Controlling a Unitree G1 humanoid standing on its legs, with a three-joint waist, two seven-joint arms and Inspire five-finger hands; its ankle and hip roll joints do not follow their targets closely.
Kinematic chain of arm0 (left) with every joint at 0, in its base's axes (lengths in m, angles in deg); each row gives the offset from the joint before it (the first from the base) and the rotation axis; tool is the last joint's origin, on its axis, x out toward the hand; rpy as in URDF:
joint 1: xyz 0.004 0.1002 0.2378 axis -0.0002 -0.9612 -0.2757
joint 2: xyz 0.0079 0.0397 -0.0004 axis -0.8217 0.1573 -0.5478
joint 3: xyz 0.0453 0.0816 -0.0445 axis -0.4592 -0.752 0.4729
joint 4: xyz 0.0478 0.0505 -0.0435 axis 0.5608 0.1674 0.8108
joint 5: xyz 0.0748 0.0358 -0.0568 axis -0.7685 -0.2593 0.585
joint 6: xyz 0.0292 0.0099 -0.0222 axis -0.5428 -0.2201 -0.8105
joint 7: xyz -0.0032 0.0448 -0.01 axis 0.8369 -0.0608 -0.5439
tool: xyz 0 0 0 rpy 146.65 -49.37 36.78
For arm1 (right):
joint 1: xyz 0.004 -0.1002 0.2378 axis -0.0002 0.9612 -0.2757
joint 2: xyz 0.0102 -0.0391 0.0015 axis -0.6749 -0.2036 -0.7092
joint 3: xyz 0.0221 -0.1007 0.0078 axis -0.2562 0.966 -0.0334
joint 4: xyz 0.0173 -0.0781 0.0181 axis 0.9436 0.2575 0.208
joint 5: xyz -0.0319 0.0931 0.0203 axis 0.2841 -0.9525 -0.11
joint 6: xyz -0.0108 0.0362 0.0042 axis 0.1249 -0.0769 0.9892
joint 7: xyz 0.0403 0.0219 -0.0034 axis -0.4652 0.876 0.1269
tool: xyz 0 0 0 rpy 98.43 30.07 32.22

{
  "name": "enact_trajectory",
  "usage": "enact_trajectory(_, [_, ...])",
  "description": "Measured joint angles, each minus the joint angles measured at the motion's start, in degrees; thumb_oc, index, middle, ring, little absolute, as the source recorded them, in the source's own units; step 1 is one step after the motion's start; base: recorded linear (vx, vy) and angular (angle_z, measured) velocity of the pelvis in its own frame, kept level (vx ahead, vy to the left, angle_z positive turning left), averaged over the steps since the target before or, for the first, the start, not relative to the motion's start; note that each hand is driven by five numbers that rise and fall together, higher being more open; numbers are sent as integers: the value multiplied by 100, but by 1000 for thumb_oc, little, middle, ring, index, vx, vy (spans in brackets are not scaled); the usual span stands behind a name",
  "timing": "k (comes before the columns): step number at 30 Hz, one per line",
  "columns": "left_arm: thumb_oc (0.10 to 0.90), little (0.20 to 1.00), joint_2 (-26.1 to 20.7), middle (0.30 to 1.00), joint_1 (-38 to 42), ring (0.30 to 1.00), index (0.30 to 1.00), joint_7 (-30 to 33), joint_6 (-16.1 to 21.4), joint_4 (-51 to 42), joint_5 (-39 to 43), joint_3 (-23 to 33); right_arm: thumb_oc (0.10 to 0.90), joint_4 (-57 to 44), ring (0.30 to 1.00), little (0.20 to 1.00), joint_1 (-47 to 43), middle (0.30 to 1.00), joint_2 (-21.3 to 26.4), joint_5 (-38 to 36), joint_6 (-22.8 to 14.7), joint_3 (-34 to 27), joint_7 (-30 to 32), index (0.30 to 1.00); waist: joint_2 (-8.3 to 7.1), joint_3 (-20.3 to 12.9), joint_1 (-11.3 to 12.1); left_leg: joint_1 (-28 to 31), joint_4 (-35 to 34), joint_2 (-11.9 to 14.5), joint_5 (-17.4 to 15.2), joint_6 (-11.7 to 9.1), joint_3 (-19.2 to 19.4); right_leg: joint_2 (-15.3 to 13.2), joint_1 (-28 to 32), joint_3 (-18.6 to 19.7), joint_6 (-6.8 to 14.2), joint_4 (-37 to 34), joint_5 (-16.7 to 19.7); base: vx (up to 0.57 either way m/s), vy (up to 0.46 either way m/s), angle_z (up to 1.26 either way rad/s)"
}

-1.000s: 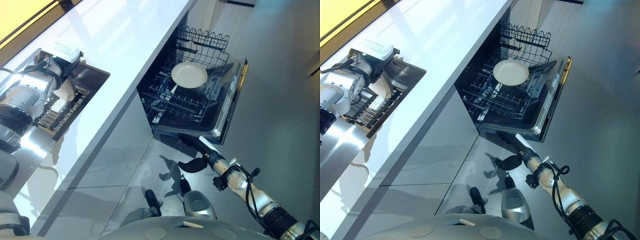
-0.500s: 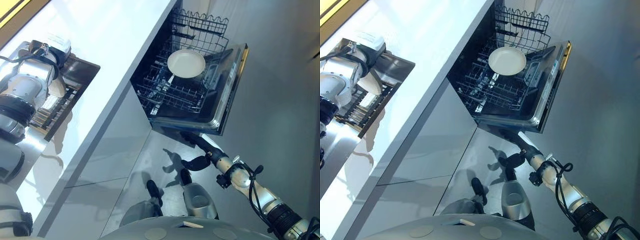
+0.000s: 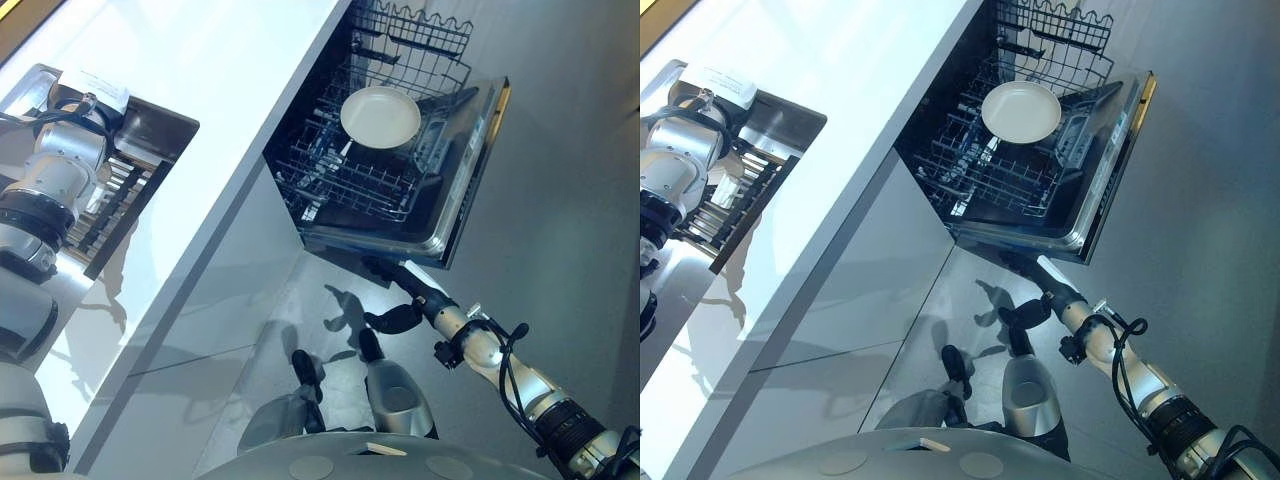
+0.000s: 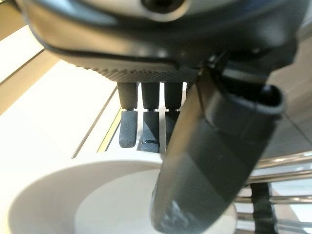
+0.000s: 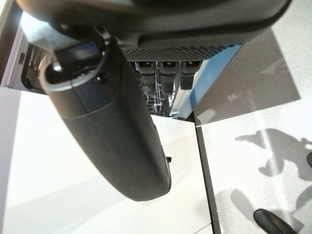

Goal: Pick up plates and place into dishwasher.

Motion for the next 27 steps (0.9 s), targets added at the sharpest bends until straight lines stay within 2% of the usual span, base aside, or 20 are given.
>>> enact_trajectory(5, [100,200,-33,300,-87,300,300,95,0,-226,1,4,800,-22,900,900,-7,900,-10,0,-1,0,-33,900,-1,-1,88,85,0,-7,1,-1,-115,-22,177,-131,-1,-97,0,-12,-22,13])
enact_trajectory(9, [100,200,-73,300,-202,300,300,413,1,-477,52,6,800,-30,900,900,-3,900,-26,0,-1,-1,-31,900,-5,-4,165,133,0,-8,8,-7,-220,-39,333,-297,-3,-182,0,-30,-30,17])
enact_trajectory(12, [100,200,-144,300,-270,300,300,843,9,-625,515,121,800,-35,900,900,-23,900,-62,-1,-2,-4,-22,900,-15,-11,303,136,0,-6,17,-8,-268,-43,368,-337,-3,-193,1,-57,-30,11])
enact_trajectory(14, [100,200,-197,300,-305,300,300,1122,14,-677,876,191,800,-38,900,900,-25,900,-104,-1,-1,-4,-20,900,-29,-18,302,156,0,-8,23,-6,-356,-61,446,-443,-3,-235,1,-60,-27,20])
enact_trajectory(18, [100,200,-471,300,-510,300,300,1774,262,-892,1652,500,800,-136,900,900,-21,900,-160,-5,-3,-25,10,900,-46,-27,376,203,0,-11,23,-6,-446,-88,591,-543,-3,-334,1,-53,-22,16])
enact_trajectory(21, [100,200,-737,300,-1104,300,300,2563,528,-1406,2285,1280,800,-222,900,900,-11,900,-279,-14,-43,-80,27,900,-105,-61,497,265,0,-10,22,-7,-517,-86,714,-616,-4,-405,1,-48,-10,13])
enact_trajectory(22, [100,200,-743,300,-1166,300,300,2638,554,-1446,2319,1364,800,-223,900,900,-8,900,-295,-15,-46,-90,36,900,-117,-68,500,274,0,-10,22,-7,-519,-85,723,-615,-4,-406,1,-49,2,5])
enact_trajectory(25, [100,200,-870,300,-1833,300,300,3147,760,-1810,2555,2099,800,-296,900,900,18,900,-432,-11,-53,-259,24,900,-176,-106,638,296,0,-16,21,-8,-527,-94,760,-626,-4,-424,0,-41,2,4])
enact_trajectory(27, [100,200,-976,300,-2108,300,300,3333,842,-1905,2706,2294,800,-315,900,900,30,900,-446,-10,-85,-292,9,900,-234,-146,667,309,-1,-23,22,-8,-587,-100,832,-654,-4,-475,0,-46,-3,13])
